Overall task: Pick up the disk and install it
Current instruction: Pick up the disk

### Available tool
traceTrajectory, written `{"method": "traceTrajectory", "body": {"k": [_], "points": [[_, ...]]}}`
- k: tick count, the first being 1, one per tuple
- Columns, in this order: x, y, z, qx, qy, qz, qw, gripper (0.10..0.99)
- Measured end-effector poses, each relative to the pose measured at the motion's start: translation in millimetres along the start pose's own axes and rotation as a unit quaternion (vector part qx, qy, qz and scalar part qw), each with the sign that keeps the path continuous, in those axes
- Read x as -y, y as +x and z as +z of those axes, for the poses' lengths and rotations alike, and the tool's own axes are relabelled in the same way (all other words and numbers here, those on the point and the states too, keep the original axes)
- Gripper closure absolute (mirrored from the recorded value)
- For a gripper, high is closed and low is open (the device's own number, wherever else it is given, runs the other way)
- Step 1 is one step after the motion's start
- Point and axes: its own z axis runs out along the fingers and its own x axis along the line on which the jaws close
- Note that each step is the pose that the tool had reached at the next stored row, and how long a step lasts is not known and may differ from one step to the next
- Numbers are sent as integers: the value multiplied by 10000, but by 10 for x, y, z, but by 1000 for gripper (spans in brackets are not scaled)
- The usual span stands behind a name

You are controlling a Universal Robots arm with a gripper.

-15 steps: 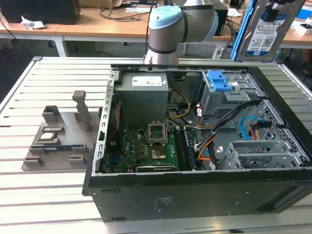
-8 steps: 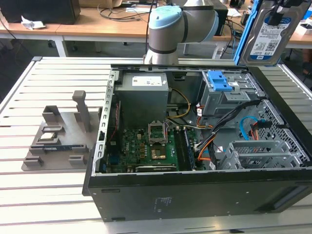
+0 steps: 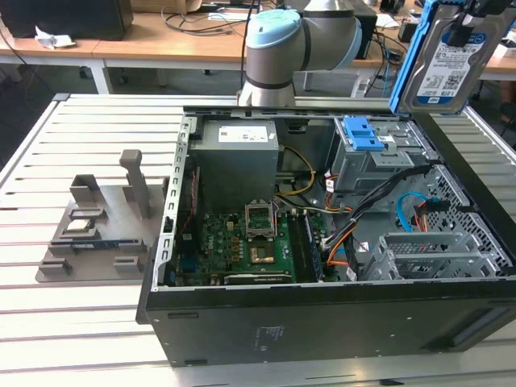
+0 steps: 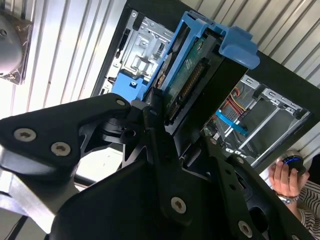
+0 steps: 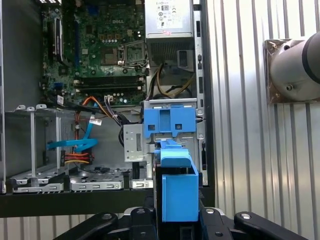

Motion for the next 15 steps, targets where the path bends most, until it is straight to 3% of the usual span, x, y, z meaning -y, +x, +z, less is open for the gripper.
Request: {"method": "traceTrajectory", "body": {"k": [15], "points": [[9,184,14,-15,1,0,10000,725]]}}
